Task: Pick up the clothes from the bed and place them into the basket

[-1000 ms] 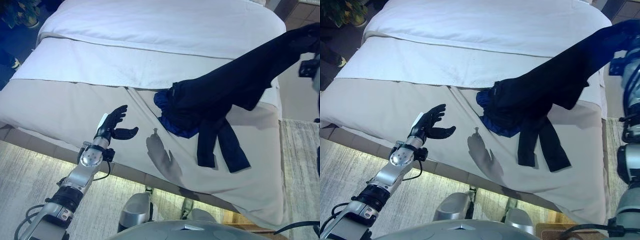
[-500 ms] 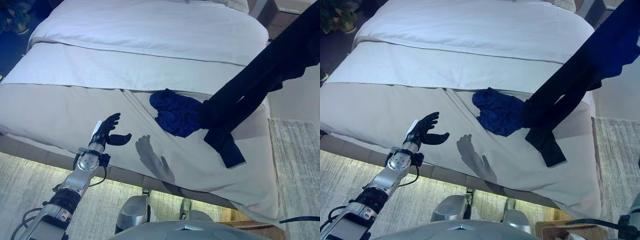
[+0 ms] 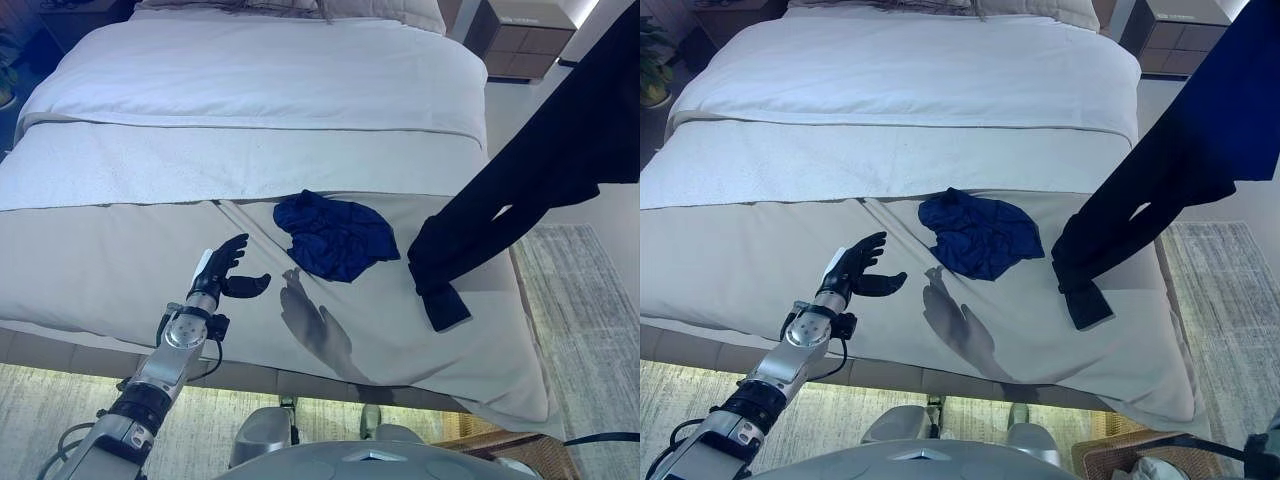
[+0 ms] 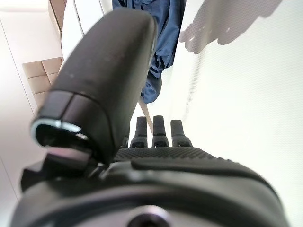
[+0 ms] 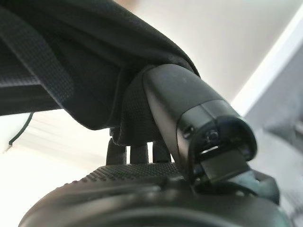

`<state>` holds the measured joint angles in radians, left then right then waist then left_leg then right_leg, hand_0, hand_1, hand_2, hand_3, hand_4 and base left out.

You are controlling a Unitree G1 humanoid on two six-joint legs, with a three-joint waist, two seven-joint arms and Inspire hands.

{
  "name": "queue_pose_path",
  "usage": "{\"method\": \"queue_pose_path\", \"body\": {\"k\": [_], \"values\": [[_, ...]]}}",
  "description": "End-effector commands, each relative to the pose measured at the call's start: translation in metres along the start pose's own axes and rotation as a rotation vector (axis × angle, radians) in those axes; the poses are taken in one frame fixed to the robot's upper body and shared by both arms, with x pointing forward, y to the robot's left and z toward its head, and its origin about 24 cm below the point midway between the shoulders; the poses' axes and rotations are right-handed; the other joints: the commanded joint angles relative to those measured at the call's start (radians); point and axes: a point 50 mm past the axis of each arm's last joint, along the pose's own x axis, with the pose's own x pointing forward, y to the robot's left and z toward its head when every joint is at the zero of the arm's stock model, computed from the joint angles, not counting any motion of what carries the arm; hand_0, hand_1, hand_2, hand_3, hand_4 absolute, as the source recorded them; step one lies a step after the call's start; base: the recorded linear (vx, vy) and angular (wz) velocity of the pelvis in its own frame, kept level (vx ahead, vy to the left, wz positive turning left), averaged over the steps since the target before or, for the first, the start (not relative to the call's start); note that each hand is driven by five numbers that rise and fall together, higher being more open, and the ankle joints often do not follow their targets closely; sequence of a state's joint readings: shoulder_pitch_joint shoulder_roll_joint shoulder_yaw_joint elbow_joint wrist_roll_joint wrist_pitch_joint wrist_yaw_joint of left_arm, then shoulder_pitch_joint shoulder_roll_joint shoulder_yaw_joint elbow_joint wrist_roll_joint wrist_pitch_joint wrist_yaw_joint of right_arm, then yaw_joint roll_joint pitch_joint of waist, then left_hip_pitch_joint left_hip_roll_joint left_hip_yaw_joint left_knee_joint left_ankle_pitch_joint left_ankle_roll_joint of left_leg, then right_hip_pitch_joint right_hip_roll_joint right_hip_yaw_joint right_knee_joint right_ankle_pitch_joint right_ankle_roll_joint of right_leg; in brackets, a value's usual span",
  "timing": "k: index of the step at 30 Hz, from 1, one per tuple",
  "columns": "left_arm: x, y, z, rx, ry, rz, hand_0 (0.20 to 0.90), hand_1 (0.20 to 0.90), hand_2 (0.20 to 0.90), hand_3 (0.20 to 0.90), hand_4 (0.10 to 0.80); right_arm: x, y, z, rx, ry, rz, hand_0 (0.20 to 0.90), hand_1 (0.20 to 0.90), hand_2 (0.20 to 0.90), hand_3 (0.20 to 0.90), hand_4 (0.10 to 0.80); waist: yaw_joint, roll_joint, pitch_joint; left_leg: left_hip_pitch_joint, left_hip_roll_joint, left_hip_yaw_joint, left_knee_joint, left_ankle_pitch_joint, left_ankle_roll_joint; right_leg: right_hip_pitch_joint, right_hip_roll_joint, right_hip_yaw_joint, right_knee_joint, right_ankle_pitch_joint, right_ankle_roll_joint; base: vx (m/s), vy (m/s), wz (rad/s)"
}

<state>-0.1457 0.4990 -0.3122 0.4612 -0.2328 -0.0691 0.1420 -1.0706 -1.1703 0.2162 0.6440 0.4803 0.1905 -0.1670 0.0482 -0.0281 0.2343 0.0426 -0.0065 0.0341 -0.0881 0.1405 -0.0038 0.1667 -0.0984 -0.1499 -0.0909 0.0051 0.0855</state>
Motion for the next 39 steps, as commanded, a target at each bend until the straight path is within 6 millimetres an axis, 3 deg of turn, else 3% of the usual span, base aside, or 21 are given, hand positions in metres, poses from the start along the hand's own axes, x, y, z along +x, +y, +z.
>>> {"method": "queue_pose_path", "body": {"k": [1, 6, 15, 17, 23, 28, 31, 34, 39], "values": [[0.005, 0.019, 0.015, 0.037, -0.098, 0.077, 0.9, 0.9, 0.9, 0.9, 0.8, -0.007, 0.025, 0.011, -0.093, -0.129, 0.146, 0.3, 0.3, 0.3, 0.2, 0.1, 0.012, -0.045, -0.178, 0.055, 0.02, -0.007, 0.042, -0.179, -0.029, -0.05, 0.019, -0.016, 0.044, -0.017, -0.019, 0.0, 0.0, 0.0], [0.006, 0.02, 0.02, 0.033, -0.102, 0.088, 0.9, 0.9, 0.9, 0.9, 0.8, -0.031, 0.058, -0.043, -0.195, -0.017, 0.29, 0.3, 0.3, 0.3, 0.2, 0.1, 0.011, -0.042, -0.161, 0.055, 0.022, -0.003, 0.044, -0.18, -0.024, -0.053, 0.015, -0.022, 0.05, -0.015, -0.018, 0.0, 0.0, 0.0], [0.006, 0.018, 0.024, 0.025, -0.118, 0.09, 0.9, 0.9, 0.9, 0.9, 0.8, -0.061, 0.099, -0.094, -0.252, 0.146, 0.455, 0.3, 0.3, 0.3, 0.2, 0.1, 0.018, -0.03, -0.134, 0.053, 0.021, -0.003, 0.048, -0.182, -0.021, -0.056, 0.009, -0.027, 0.055, -0.013, -0.015, 0.0, 0.0, 0.0], [0.005, 0.018, 0.026, 0.012, -0.127, 0.1, 0.9, 0.9, 0.9, 0.9, 0.8, -0.068, 0.106, -0.113, -0.247, 0.235, 0.468, 0.3, 0.3, 0.3, 0.2, 0.1, 0.024, -0.026, -0.126, 0.053, 0.021, -0.008, 0.048, -0.181, -0.021, -0.056, 0.008, -0.028, 0.056, -0.013, -0.016, 0.0, 0.0, 0.0], [0.002, 0.02, 0.026, 0.009, -0.128, 0.109, 0.9, 0.9, 0.9, 0.9, 0.8, -0.1, 0.12, -0.162, -0.231, 0.418, 0.506, 0.3, 0.3, 0.3, 0.2, 0.1, 0.03, -0.016, -0.11, 0.052, 0.022, -0.013, 0.051, -0.182, -0.019, -0.056, 0.005, -0.032, 0.062, -0.017, -0.018, 0.005, -0.008, 0.03], [-0.002, 0.023, 0.022, 0.005, -0.116, 0.12, 0.9, 0.9, 0.9, 0.9, 0.8, -0.13, 0.118, -0.194, -0.259, 0.518, 0.521, 0.3, 0.3, 0.3, 0.2, 0.1, 0.023, -0.008, -0.1, 0.056, 0.024, -0.01, 0.049, -0.182, -0.016, -0.055, 0.005, -0.028, 0.064, -0.016, -0.016, 0.017, -0.011, 0.02], [-0.005, 0.025, 0.02, 0.001, -0.112, 0.129, 0.9, 0.9, 0.9, 0.9, 0.8, -0.142, 0.111, -0.205, -0.313, 0.534, 0.53, 0.3, 0.3, 0.3, 0.2, 0.1, 0.014, -0.004, -0.093, 0.055, 0.025, -0.003, 0.05, -0.183, -0.014, -0.059, 0.006, -0.021, 0.066, -0.018, -0.015, 0.0, 0.0, 0.0], [-0.008, 0.028, 0.018, -0.003, -0.11, 0.142, 0.9, 0.9, 0.9, 0.9, 0.8, -0.145, 0.105, -0.203, -0.35, 0.506, 0.552, 0.3, 0.3, 0.3, 0.2, 0.1, 0.004, -0.003, -0.086, 0.056, 0.026, 0.001, 0.046, -0.181, -0.013, -0.064, 0.009, -0.014, 0.07, -0.019, -0.014, 0.001, 0.0, -0.02], [-0.018, 0.039, 0.01, -0.018, -0.102, 0.202, 0.9, 0.9, 0.9, 0.9, 0.8, -0.156, 0.101, -0.179, -0.307, 0.373, 0.699, 0.3, 0.3, 0.3, 0.2, 0.1, -0.025, -0.014, -0.073, 0.057, 0.03, 0.013, 0.041, -0.177, -0.009, -0.073, 0.012, -0.004, 0.079, -0.021, -0.01, 0.001, -0.005, -0.05]]}}
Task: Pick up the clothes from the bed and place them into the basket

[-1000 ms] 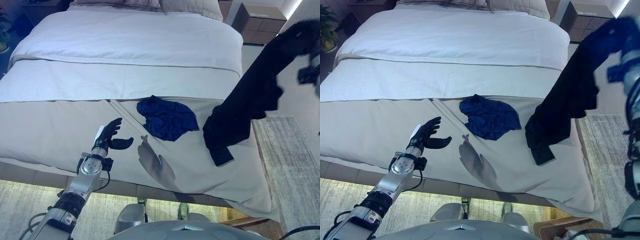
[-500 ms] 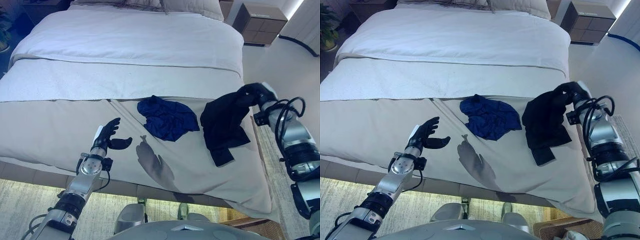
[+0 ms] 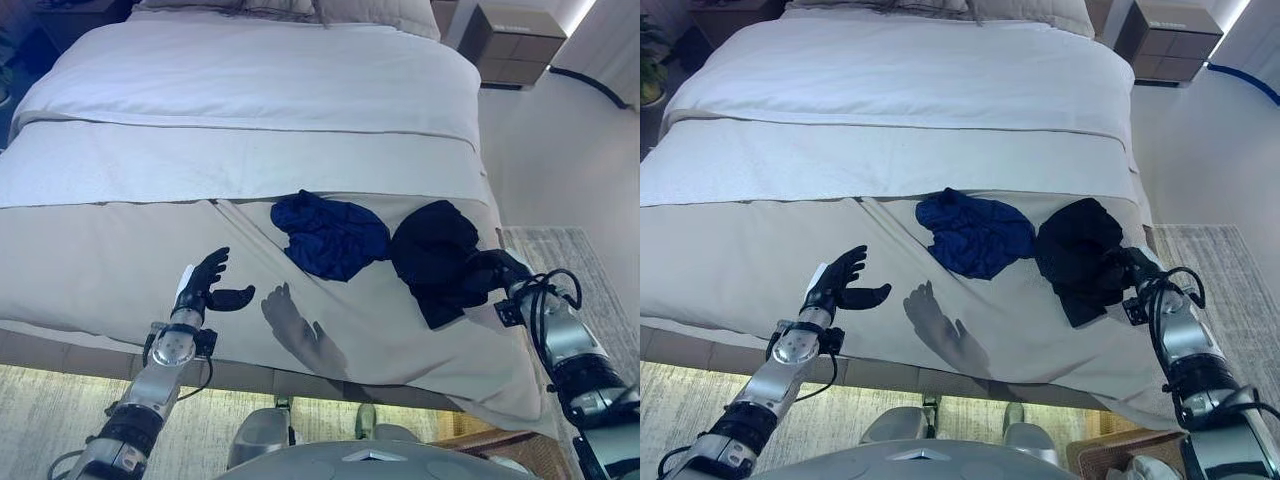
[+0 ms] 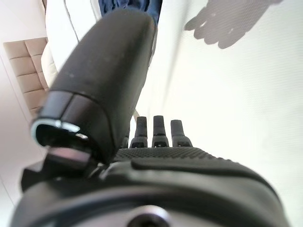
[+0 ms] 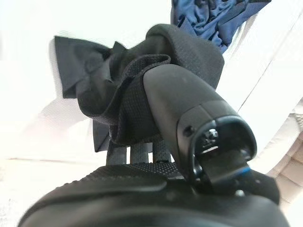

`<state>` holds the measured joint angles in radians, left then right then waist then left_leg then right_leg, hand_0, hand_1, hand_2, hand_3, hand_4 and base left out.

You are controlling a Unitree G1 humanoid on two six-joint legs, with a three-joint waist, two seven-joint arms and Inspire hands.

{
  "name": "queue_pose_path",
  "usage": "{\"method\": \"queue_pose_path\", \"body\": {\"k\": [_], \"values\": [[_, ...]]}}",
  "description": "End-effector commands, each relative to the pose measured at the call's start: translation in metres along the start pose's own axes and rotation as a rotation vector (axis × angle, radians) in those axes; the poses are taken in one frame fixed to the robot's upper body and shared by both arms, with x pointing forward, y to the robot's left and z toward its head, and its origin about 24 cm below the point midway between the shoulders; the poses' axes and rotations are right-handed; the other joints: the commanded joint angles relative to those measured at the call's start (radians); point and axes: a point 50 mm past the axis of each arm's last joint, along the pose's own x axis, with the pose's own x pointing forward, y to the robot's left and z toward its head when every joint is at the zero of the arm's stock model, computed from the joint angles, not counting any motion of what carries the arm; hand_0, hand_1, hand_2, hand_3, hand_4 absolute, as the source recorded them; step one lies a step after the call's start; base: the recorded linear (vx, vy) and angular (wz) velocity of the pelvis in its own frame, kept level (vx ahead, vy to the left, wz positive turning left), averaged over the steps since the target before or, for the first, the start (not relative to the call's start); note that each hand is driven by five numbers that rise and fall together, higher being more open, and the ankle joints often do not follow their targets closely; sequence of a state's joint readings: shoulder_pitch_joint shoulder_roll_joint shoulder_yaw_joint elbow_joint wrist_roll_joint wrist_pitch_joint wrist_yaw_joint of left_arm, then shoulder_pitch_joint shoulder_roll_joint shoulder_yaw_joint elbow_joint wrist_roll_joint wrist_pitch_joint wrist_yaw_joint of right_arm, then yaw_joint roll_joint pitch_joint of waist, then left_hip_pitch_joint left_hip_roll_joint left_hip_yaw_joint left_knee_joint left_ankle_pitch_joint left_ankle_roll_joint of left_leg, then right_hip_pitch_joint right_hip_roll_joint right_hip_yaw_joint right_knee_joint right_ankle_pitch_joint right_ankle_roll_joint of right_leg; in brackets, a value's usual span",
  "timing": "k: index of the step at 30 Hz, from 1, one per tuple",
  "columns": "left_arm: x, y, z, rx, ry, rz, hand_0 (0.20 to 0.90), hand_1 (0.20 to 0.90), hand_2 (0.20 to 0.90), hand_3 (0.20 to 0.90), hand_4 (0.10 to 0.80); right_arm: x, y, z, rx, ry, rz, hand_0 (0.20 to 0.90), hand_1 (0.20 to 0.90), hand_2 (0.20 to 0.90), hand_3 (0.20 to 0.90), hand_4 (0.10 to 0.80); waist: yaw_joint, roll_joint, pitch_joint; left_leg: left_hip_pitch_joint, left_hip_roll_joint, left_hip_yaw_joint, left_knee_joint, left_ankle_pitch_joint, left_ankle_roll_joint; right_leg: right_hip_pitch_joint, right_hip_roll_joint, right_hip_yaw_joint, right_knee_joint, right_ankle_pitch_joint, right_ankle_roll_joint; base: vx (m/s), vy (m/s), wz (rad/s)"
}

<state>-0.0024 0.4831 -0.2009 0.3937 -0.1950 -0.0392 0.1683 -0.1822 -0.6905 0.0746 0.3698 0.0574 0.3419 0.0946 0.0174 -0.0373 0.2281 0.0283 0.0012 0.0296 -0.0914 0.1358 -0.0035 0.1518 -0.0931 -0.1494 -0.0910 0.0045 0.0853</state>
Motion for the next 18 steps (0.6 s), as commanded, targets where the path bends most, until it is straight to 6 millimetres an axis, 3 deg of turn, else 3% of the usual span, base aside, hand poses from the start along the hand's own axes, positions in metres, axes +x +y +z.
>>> {"method": "queue_pose_path", "body": {"k": [1, 12, 18], "values": [[0.006, 0.026, 0.038, -0.006, -0.188, 0.111, 0.9, 0.9, 0.9, 0.9, 0.8, -0.019, -0.042, 0.054, -0.106, -0.273, -0.05, 0.3, 0.3, 0.3, 0.2, 0.1, 0.003, -0.006, -0.067, 0.072, 0.023, 0.019, 0.044, -0.172, -0.009, -0.058, 0.007, -0.003, 0.081, -0.021, -0.009, 0.0, -0.014, -0.07], [0.003, 0.033, 0.026, -0.01, -0.18, 0.153, 0.9, 0.9, 0.9, 0.9, 0.8, -0.093, -0.043, 0.127, 0.127, -0.887, 0.168, 0.3, 0.3, 0.3, 0.2, 0.1, -0.053, -0.014, -0.075, 0.079, 0.025, 0.04, 0.05, -0.184, -0.007, -0.069, 0.016, 0.042, 0.086, -0.023, -0.001, 0.004, 0.01, -0.13], [0.005, 0.028, 0.024, -0.011, -0.18, 0.127, 0.9, 0.9, 0.9, 0.9, 0.8, -0.105, -0.037, 0.136, 0.307, -1.057, 0.25, 0.3, 0.3, 0.3, 0.2, 0.1, -0.057, -0.01, -0.089, 0.078, 0.024, 0.045, 0.057, -0.193, -0.007, -0.068, 0.012, 0.049, 0.083, -0.022, 0.003, 0.012, 0.039, -0.06]]}}
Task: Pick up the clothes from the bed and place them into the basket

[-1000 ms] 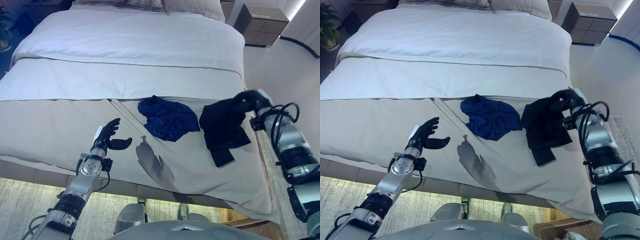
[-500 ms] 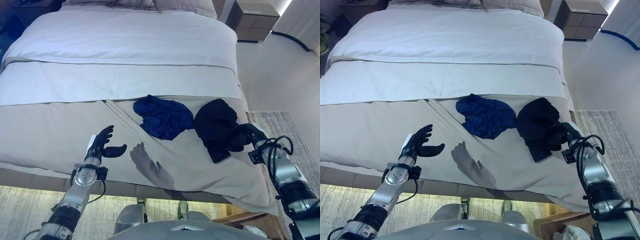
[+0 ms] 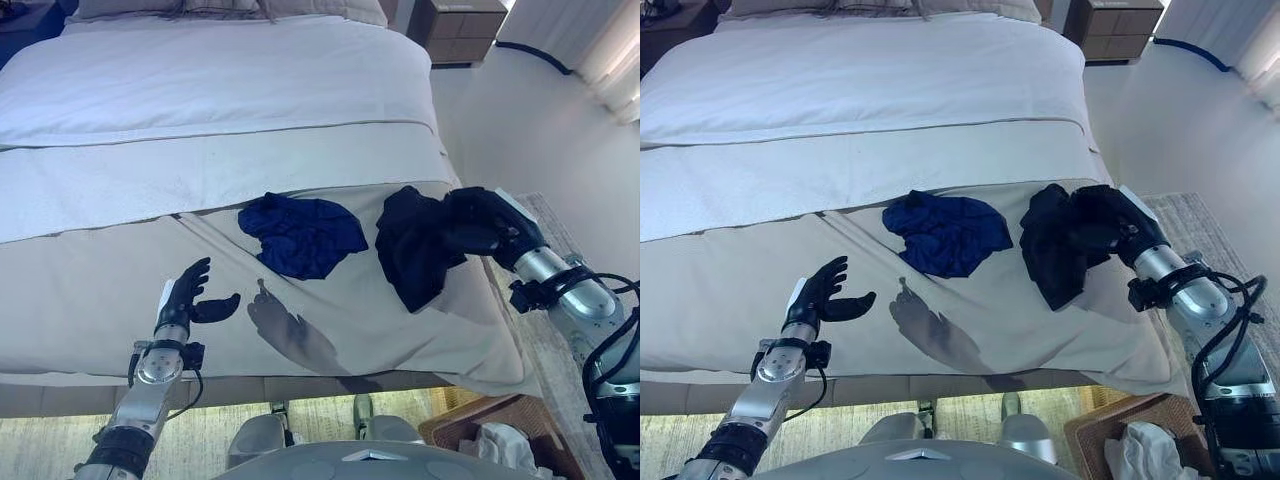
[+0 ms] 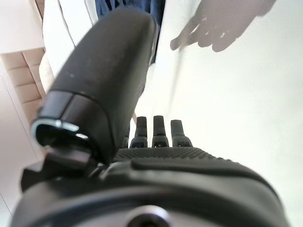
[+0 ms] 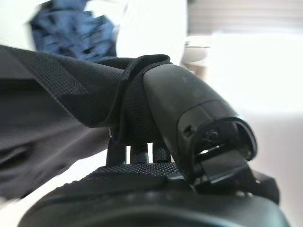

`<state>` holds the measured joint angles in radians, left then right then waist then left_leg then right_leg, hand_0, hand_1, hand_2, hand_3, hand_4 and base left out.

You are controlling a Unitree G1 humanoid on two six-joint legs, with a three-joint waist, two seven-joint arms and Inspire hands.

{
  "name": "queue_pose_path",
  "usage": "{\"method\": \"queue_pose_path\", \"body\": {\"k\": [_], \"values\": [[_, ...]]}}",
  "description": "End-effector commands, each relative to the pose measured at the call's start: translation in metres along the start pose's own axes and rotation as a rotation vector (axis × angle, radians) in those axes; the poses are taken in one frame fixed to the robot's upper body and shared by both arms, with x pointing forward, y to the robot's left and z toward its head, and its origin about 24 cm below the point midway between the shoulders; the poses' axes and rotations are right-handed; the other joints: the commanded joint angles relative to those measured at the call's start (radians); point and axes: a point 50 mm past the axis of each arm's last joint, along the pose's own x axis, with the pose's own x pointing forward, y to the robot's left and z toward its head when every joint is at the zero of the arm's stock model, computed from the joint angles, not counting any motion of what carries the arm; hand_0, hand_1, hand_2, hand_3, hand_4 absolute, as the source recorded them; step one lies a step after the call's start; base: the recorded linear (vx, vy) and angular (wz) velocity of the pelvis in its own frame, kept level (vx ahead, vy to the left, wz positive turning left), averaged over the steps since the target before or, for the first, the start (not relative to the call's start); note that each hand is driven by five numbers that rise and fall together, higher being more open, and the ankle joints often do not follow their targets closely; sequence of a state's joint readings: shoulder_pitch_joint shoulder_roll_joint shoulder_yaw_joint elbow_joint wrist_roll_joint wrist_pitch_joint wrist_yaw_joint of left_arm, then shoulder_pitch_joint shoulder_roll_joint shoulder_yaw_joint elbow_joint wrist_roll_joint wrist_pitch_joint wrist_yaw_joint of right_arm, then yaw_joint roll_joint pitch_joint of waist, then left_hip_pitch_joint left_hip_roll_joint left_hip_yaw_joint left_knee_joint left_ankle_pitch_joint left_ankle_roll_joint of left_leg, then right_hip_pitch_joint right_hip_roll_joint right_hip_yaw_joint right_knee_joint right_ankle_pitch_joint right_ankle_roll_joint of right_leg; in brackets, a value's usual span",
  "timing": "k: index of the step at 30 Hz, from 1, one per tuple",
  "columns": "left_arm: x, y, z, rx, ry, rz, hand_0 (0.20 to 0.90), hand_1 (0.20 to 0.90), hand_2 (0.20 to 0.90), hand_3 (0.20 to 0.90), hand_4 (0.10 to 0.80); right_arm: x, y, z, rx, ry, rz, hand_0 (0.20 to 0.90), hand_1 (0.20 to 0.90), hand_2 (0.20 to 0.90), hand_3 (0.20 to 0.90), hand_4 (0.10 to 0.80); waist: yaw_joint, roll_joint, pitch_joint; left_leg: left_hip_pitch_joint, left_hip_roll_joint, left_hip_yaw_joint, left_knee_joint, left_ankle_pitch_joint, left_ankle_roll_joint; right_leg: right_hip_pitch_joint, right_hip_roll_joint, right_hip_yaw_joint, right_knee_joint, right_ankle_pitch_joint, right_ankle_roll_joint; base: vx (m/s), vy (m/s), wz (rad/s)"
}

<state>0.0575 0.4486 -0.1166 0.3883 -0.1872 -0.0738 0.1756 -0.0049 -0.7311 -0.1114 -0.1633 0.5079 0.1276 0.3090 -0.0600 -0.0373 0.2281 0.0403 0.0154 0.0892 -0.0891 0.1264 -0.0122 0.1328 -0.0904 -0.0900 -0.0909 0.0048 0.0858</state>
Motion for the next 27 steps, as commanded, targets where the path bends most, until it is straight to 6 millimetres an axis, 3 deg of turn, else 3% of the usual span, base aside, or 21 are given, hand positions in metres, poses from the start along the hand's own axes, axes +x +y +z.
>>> {"method": "queue_pose_path", "body": {"k": [1, 12, 27], "values": [[0.016, 0.014, 0.037, 0.039, -0.192, 0.049, 0.9, 0.9, 0.9, 0.9, 0.8, 0.002, -0.004, 0.068, 0.002, -0.404, 0.026, 0.3, 0.3, 0.3, 0.2, 0.1, 0.017, -0.01, -0.094, 0.065, 0.009, -0.012, 0.057, -0.186, 0.002, -0.053, 0.008, -0.006, 0.084, -0.022, 0.004, -0.018, 0.034, -0.02], [0.021, 0.006, 0.041, 0.036, -0.204, 0.046, 0.9, 0.9, 0.9, 0.9, 0.8, -0.002, -0.002, 0.063, 0.066, -0.417, 0.075, 0.3, 0.3, 0.3, 0.2, 0.1, -0.007, -0.012, -0.101, 0.061, 0.008, -0.001, 0.073, -0.2, 0.006, -0.07, 0.004, 0.022, 0.091, -0.018, 0.012, 0.002, 0.029, -0.08], [0.019, 0.007, 0.039, 0.055, -0.176, 0.053, 0.9, 0.9, 0.9, 0.9, 0.8, 0.01, -0.04, -0.001, -0.247, 0.081, -0.254, 0.3, 0.3, 0.3, 0.2, 0.1, 0.034, -0.012, -0.084, 0.059, 0.002, -0.032, 0.057, -0.185, 0.004, -0.06, 0.004, -0.008, 0.082, -0.015, 0.008, 0.02, -0.024, 0.01]]}}
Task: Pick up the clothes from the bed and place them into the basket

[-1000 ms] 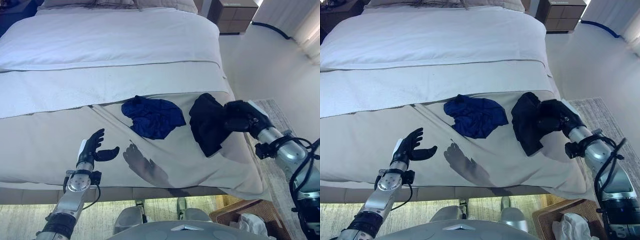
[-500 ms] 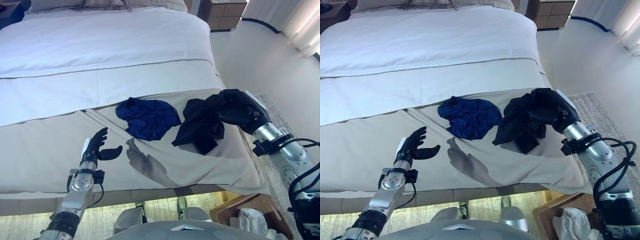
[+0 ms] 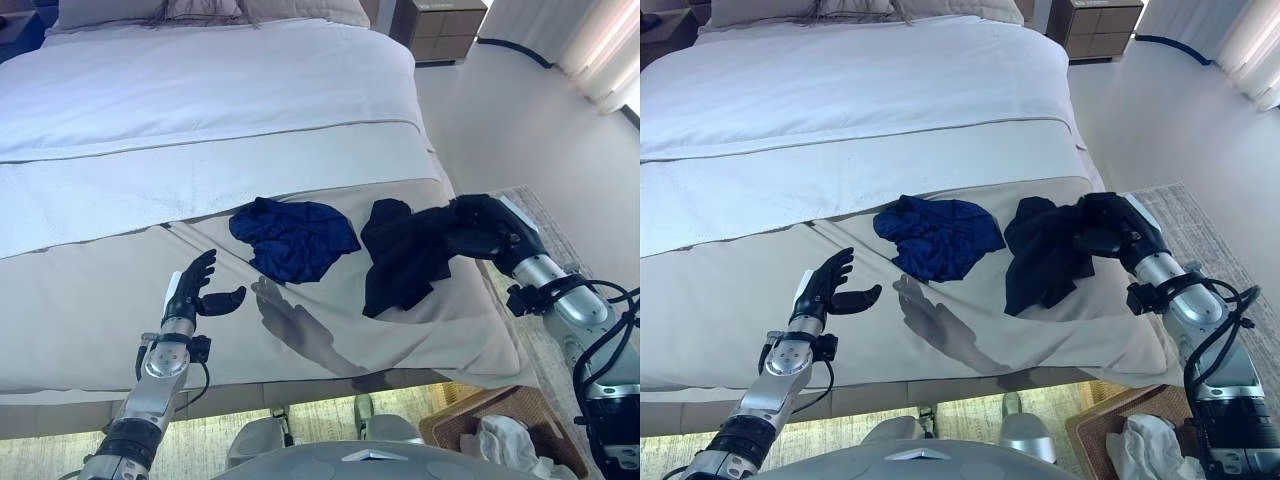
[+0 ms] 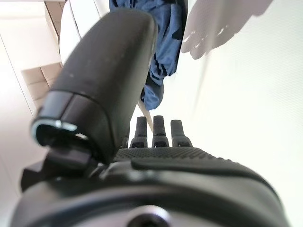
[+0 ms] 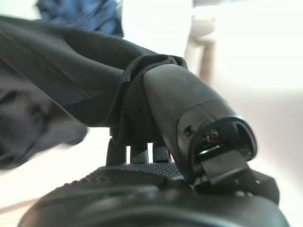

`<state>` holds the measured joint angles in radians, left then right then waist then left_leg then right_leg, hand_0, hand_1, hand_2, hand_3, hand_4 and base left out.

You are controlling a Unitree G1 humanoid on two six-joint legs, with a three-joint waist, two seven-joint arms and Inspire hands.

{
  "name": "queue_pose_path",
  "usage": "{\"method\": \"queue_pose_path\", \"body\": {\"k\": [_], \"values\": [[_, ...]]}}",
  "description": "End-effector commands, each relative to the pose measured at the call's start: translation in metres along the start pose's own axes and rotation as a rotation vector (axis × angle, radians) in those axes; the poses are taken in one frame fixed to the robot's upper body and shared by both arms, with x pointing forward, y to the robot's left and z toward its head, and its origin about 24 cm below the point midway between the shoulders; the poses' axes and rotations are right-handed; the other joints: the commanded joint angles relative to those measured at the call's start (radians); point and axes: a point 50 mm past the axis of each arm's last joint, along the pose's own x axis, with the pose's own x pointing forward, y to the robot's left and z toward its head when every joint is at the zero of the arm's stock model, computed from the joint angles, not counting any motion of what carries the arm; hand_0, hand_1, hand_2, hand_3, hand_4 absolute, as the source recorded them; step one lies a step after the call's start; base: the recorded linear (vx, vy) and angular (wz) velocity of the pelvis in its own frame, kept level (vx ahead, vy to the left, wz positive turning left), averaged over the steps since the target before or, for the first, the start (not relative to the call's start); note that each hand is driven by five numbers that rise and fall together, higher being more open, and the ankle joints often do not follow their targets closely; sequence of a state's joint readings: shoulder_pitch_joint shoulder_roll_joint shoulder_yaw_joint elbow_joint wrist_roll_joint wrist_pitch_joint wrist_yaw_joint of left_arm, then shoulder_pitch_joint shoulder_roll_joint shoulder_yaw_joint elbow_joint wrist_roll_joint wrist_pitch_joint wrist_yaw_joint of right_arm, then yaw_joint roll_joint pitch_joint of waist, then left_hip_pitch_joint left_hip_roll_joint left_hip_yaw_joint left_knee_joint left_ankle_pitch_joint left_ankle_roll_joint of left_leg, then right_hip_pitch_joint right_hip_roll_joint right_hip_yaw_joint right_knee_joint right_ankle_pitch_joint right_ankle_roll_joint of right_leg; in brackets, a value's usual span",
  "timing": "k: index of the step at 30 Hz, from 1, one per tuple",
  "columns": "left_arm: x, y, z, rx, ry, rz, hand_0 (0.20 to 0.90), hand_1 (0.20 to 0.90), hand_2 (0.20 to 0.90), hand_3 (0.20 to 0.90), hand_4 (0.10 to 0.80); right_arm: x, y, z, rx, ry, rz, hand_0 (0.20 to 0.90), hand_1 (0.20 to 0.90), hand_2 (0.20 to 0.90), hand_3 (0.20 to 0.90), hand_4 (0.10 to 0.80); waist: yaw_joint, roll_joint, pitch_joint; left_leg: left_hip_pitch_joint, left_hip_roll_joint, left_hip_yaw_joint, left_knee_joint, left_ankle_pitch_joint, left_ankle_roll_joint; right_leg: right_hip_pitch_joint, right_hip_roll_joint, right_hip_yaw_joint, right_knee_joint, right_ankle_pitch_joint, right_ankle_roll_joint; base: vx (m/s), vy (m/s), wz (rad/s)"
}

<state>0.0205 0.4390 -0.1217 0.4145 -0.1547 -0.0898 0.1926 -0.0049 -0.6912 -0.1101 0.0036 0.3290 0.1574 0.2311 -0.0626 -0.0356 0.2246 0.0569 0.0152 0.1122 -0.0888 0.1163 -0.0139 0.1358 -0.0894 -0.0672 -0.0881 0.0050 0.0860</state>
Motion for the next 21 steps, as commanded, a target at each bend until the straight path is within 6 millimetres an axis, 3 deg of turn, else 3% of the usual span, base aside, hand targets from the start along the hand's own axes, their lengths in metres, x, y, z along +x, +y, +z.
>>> {"method": "queue_pose_path", "body": {"k": [1, 5, 11, 14, 21], "values": [[0.014, 0.009, 0.031, 0.041, -0.142, 0.03, 0.9, 0.9, 0.9, 0.9, 0.8, 0.017, -0.024, 0.042, -0.167, -0.117, -0.117, 0.3, 0.3, 0.3, 0.2, 0.1, 0.048, -0.012, -0.078, 0.042, 0.002, -0.063, 0.056, -0.173, 0.005, -0.061, 0.003, -0.037, 0.079, -0.015, 0.006, 0.07, -0.064, 0.07], [0.014, 0.005, 0.033, 0.053, -0.145, 0.006, 0.9, 0.9, 0.9, 0.9, 0.8, 0.034, -0.019, 0.038, -0.217, -0.05, -0.126, 0.3, 0.3, 0.3, 0.2, 0.1, 0.073, -0.009, -0.068, 0.035, 0.0, -0.077, 0.058, -0.169, 0.003, -0.059, 0.001, -0.053, 0.081, -0.016, 0.001, 0.069, -0.064, 0.12], [0.015, -0.003, 0.055, 0.039, -0.246, -0.044, 0.9, 0.9, 0.9, 0.9, 0.8, 0.06, -0.016, 0.04, -0.321, 0.005, -0.212, 0.3, 0.3, 0.3, 0.2, 0.1, 0.115, 0.006, -0.035, -0.001, -0.004, -0.109, 0.057, -0.156, 0.001, -0.082, -0.001, -0.077, 0.096, -0.022, -0.011, 0.047, -0.045, 0.16], [0.015, -0.005, 0.07, 0.023, -0.316, -0.069, 0.9, 0.9, 0.9, 0.9, 0.8, 0.07, -0.023, 0.052, -0.332, -0.017, -0.273, 0.3, 0.3, 0.3, 0.2, 0.1, 0.131, 0.019, 0.002, -0.038, -0.004, -0.124, 0.063, -0.148, 0.0, -0.115, -0.004, -0.089, 0.118, -0.031, -0.018, -0.062, -0.021, 0.21], [0.011, -0.019, 0.097, -0.012, -0.451, -0.175, 0.9, 0.9, 0.9, 0.9, 0.8, 0.077, -0.068, 0.101, -0.471, -0.109, -0.535, 0.3, 0.3, 0.3, 0.2, 0.1, 0.163, 0.078, 0.105, -0.132, -0.01, -0.155, 0.088, -0.126, -0.007, -0.206, -0.009, -0.12, 0.181, -0.053, -0.04, -0.098, 0.017, 0.16]]}}
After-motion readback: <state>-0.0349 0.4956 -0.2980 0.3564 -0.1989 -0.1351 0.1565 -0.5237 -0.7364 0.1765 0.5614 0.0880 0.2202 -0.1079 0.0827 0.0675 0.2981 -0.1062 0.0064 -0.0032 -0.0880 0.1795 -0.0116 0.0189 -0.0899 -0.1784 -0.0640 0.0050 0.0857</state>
